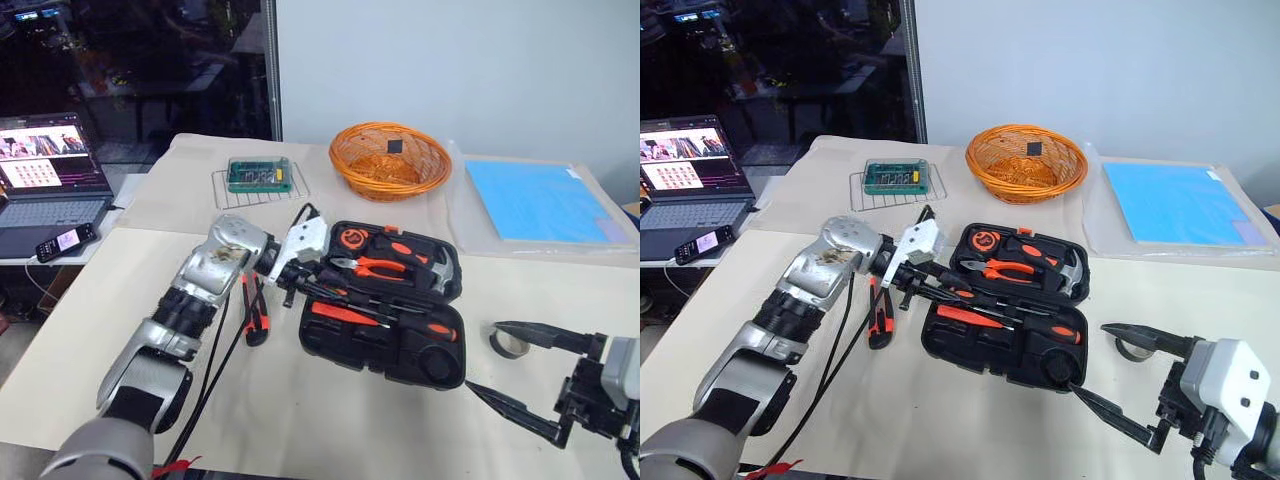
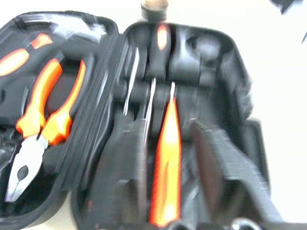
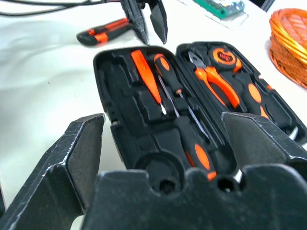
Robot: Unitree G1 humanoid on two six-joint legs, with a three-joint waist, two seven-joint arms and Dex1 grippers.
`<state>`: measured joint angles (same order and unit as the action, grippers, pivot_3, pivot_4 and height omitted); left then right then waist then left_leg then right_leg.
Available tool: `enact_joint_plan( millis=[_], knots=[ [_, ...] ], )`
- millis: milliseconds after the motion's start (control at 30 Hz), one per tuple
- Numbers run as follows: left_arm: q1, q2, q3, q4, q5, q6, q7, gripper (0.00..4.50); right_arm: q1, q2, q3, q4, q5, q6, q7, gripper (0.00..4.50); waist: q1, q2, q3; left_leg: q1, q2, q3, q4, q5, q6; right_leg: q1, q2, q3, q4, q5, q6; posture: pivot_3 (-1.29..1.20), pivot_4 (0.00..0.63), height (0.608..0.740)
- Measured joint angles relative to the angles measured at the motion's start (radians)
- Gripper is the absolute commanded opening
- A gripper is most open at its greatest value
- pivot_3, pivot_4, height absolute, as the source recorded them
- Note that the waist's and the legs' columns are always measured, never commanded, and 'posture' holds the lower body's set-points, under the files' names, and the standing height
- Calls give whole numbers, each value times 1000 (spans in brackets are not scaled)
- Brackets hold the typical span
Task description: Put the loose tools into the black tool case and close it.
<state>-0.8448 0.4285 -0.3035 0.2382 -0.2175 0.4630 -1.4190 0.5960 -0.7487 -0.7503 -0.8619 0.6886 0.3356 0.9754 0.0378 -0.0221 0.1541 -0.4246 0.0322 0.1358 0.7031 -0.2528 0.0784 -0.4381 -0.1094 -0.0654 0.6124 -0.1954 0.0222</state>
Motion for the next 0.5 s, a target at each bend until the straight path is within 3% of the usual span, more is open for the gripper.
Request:
enact_joint_plan(
  millis=[167, 500],
  knots=[
    [93, -79, 15, -28, -2, 32, 159, 42, -17, -5, 16, 1, -1, 1, -17, 4500, 4, 0, 0, 0, -1, -1, 3, 0, 1, 2, 0, 0, 0, 1, 1, 0, 150, 740],
    [136, -113, -99, 19, 136, -56, 305, 42, 18, -11, -2, -4, 1, 21, -16, 4500, 2, 1, -1, 3, 0, -1, 3, 0, 1, 4, -1, 0, -1, 2, 0, 0, 150, 740]
  ],
)
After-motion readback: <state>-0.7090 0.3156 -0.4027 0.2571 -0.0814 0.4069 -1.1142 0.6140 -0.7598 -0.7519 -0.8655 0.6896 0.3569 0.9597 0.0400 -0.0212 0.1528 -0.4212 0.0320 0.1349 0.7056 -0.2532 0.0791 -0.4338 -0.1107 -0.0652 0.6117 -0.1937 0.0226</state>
